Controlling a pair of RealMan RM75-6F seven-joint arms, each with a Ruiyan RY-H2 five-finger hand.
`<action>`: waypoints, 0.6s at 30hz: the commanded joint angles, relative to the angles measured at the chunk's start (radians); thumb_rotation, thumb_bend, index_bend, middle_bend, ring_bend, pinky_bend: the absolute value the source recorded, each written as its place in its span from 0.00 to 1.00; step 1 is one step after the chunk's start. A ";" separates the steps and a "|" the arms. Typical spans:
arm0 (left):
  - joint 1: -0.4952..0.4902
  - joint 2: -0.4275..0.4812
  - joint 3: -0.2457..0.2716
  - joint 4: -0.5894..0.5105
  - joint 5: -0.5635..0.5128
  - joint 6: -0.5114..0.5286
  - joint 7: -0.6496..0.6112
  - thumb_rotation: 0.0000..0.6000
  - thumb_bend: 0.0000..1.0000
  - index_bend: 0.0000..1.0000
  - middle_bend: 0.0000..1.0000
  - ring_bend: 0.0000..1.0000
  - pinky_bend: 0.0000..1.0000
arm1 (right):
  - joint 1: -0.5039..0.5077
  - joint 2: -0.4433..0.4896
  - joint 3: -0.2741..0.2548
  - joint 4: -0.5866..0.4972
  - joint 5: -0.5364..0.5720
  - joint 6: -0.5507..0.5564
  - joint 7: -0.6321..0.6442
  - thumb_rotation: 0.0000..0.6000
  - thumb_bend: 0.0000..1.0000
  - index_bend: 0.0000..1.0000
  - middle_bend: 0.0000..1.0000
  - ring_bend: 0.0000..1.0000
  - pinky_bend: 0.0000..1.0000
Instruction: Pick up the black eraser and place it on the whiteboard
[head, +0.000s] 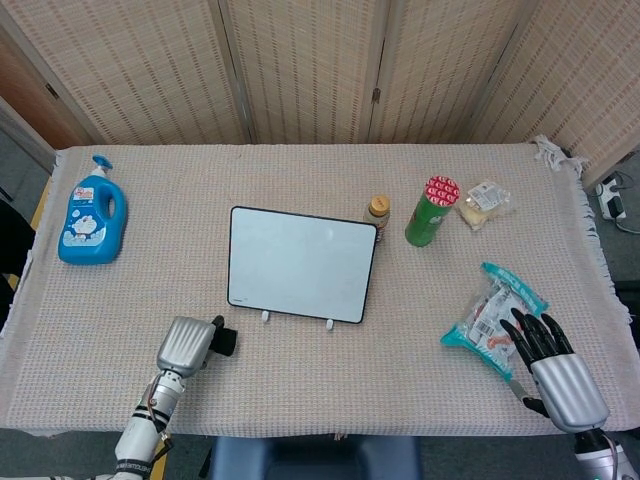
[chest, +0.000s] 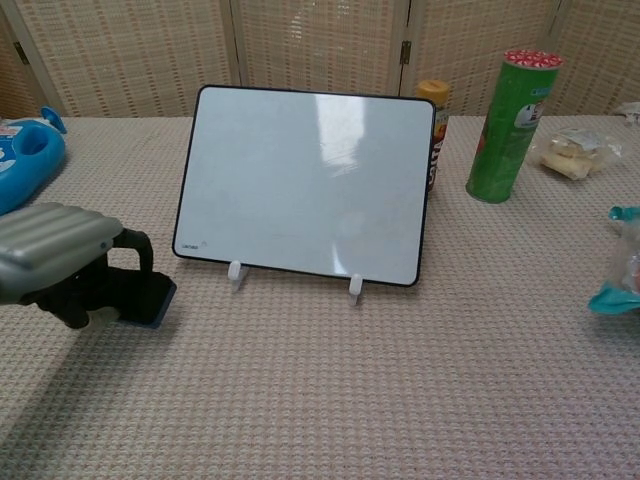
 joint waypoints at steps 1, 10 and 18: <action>0.033 -0.141 -0.001 0.194 0.282 0.216 -0.061 1.00 0.40 0.63 1.00 0.92 1.00 | 0.001 -0.001 -0.001 -0.001 -0.001 -0.003 -0.003 1.00 0.31 0.00 0.00 0.07 0.00; -0.035 -0.467 -0.076 0.654 0.503 0.335 0.072 1.00 0.41 0.66 1.00 0.92 1.00 | -0.006 0.016 -0.008 -0.002 -0.020 0.022 0.034 1.00 0.31 0.00 0.00 0.07 0.00; -0.121 -0.619 -0.161 0.846 0.490 0.262 0.180 1.00 0.41 0.65 1.00 0.92 1.00 | -0.003 0.042 -0.008 0.005 -0.026 0.035 0.100 1.00 0.31 0.00 0.00 0.07 0.00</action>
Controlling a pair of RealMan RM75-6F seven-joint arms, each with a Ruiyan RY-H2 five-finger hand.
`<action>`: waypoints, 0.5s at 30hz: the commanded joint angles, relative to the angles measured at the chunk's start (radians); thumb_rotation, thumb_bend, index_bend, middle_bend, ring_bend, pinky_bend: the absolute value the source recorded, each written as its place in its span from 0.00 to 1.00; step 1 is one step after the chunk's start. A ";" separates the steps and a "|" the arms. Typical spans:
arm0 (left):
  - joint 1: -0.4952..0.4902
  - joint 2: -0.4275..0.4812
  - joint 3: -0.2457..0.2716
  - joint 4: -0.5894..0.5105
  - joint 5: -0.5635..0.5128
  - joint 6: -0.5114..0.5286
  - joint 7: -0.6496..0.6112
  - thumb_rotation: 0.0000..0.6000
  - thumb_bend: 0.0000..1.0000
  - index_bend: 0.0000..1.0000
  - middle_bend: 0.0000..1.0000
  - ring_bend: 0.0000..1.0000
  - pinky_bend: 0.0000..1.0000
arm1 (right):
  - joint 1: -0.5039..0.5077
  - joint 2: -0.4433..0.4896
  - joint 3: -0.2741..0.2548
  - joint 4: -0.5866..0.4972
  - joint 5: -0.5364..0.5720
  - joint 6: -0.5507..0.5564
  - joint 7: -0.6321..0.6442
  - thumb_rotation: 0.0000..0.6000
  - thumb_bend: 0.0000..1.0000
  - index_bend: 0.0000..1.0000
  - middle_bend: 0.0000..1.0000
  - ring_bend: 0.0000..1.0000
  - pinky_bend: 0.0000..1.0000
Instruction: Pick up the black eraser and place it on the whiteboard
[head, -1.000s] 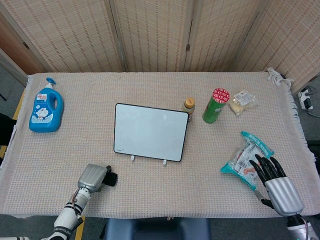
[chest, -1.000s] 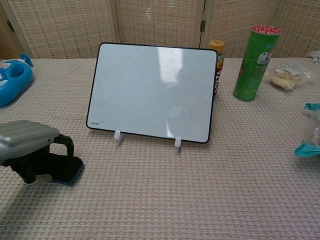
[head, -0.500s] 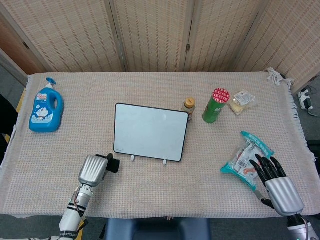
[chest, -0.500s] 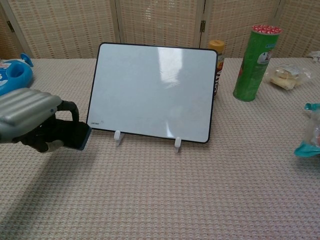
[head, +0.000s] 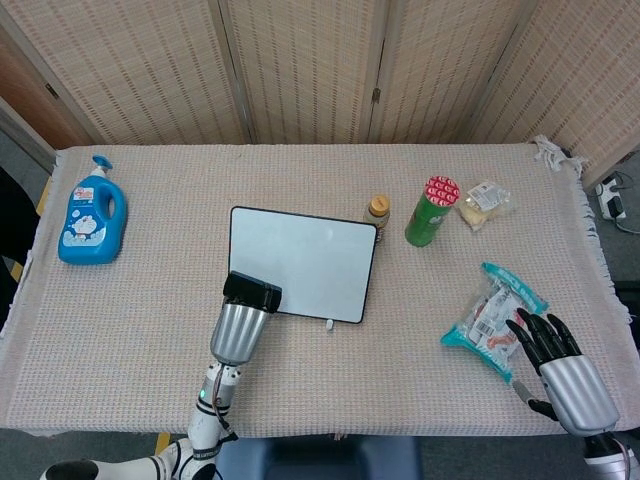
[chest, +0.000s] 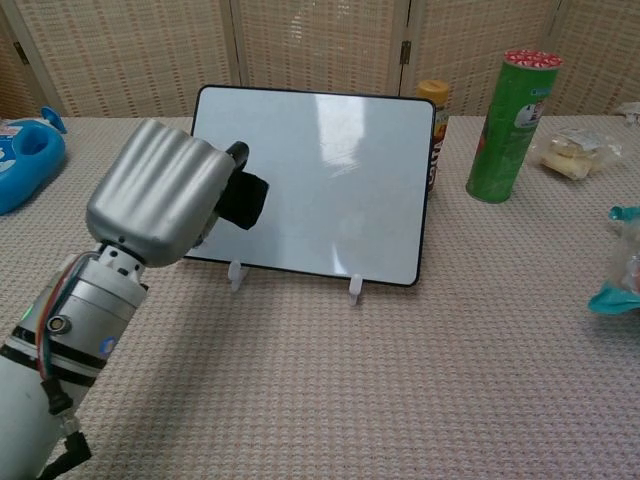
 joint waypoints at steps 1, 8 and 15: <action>-0.055 -0.063 -0.043 0.087 0.018 -0.028 0.048 1.00 0.41 0.65 1.00 0.93 1.00 | 0.004 0.008 0.002 0.002 0.002 -0.002 0.015 1.00 0.31 0.00 0.00 0.07 0.00; -0.092 -0.123 -0.091 0.157 -0.023 -0.084 0.016 1.00 0.41 0.64 1.00 0.93 1.00 | 0.008 0.015 0.002 0.002 0.002 -0.006 0.033 1.00 0.31 0.00 0.00 0.07 0.00; -0.129 -0.157 -0.103 0.241 -0.059 -0.136 -0.033 1.00 0.41 0.64 1.00 0.93 1.00 | 0.010 0.024 0.003 0.008 -0.001 0.000 0.059 1.00 0.31 0.00 0.00 0.07 0.00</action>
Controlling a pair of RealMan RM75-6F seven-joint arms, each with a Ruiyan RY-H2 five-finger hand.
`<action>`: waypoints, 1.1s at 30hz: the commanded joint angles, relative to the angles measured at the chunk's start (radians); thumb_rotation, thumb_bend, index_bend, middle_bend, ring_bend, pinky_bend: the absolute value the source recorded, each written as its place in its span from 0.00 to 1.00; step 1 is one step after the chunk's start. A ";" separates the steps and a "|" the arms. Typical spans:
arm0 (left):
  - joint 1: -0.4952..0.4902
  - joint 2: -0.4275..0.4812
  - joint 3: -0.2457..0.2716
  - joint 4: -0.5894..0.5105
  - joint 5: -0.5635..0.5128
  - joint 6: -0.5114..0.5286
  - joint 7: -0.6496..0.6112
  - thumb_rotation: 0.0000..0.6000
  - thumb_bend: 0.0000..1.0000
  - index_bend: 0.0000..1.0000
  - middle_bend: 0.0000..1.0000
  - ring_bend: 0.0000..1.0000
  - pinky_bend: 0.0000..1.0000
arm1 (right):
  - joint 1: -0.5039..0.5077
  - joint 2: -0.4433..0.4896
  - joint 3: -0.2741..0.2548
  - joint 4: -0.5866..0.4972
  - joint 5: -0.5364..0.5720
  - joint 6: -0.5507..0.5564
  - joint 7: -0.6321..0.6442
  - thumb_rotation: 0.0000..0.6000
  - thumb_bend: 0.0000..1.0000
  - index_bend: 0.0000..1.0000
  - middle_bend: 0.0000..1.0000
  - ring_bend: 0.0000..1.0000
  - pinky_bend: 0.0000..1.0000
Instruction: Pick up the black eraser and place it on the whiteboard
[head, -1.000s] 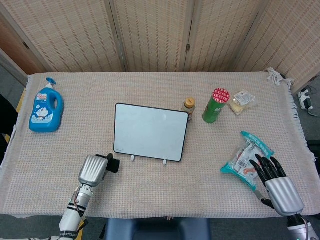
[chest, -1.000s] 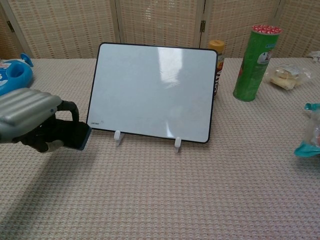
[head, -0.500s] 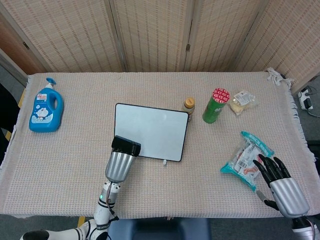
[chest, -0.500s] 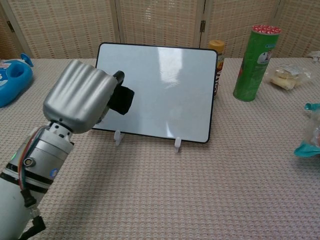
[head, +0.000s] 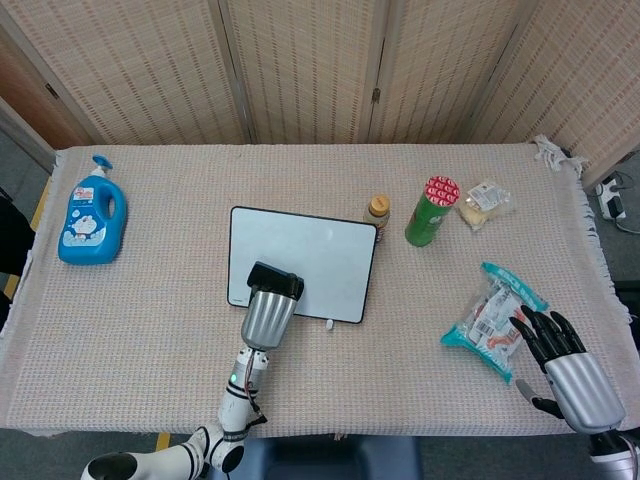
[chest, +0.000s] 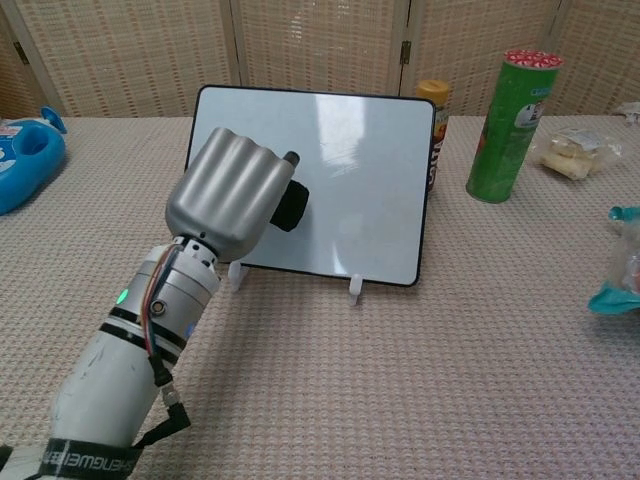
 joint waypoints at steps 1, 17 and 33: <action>-0.016 -0.007 0.007 0.030 -0.019 -0.015 -0.029 1.00 0.41 0.64 1.00 0.93 1.00 | 0.001 0.002 0.001 0.001 0.002 -0.001 0.003 1.00 0.31 0.00 0.00 0.07 0.00; -0.037 -0.007 0.057 0.038 -0.076 -0.005 -0.048 1.00 0.41 0.39 1.00 0.93 1.00 | -0.004 0.000 -0.002 0.000 -0.006 0.007 -0.002 1.00 0.31 0.00 0.00 0.07 0.00; -0.052 -0.007 0.087 0.028 -0.126 -0.013 -0.042 1.00 0.39 0.28 1.00 0.92 1.00 | -0.006 0.000 -0.002 0.003 -0.010 0.012 0.001 1.00 0.31 0.00 0.00 0.07 0.00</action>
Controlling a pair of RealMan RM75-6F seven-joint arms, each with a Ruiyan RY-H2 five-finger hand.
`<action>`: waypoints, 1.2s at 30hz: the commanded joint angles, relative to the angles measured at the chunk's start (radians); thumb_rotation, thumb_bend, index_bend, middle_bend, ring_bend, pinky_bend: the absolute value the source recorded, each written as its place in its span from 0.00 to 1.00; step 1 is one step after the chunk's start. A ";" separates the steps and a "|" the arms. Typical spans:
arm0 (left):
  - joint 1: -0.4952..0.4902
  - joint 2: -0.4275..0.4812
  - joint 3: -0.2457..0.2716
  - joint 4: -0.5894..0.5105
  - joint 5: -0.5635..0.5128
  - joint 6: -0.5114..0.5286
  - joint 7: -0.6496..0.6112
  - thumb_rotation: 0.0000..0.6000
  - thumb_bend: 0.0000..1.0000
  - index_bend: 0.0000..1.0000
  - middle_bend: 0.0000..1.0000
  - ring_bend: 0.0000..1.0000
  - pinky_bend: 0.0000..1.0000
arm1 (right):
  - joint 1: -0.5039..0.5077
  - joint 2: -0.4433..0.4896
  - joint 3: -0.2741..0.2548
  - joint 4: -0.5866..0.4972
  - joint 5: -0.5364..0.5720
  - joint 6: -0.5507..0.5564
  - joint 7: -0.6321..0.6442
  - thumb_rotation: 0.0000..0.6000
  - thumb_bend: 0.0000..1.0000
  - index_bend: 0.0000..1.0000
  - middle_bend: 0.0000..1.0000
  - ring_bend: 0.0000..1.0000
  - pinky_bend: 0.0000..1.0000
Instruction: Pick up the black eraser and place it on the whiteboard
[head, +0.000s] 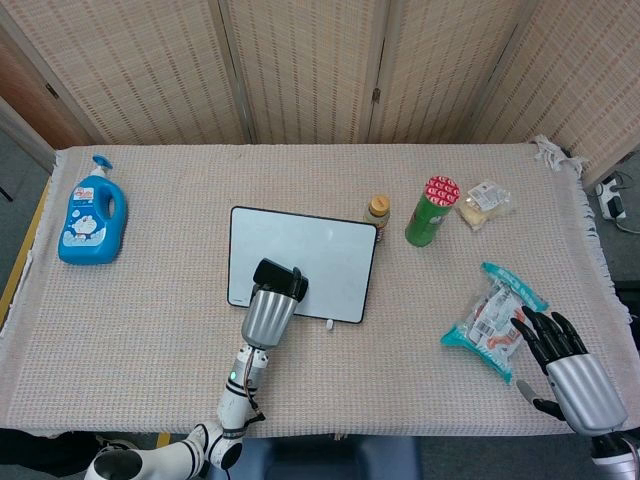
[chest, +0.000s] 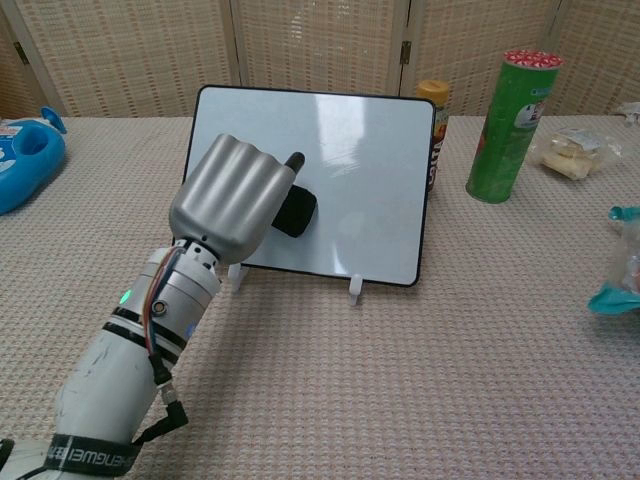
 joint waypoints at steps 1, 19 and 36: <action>0.000 0.000 0.004 -0.003 -0.003 0.004 0.000 1.00 0.38 0.27 1.00 0.92 1.00 | 0.000 0.000 0.000 0.000 0.000 0.000 0.001 1.00 0.31 0.00 0.00 0.07 0.00; 0.185 0.184 0.108 -0.454 0.020 0.119 0.172 1.00 0.29 0.12 1.00 0.92 1.00 | -0.002 -0.012 0.001 0.001 -0.003 -0.003 -0.029 1.00 0.31 0.00 0.00 0.07 0.00; 0.576 0.991 0.458 -1.137 0.054 0.374 -0.217 1.00 0.28 0.04 0.35 0.19 0.18 | 0.019 -0.047 0.009 -0.011 0.029 -0.068 -0.118 1.00 0.31 0.00 0.00 0.07 0.00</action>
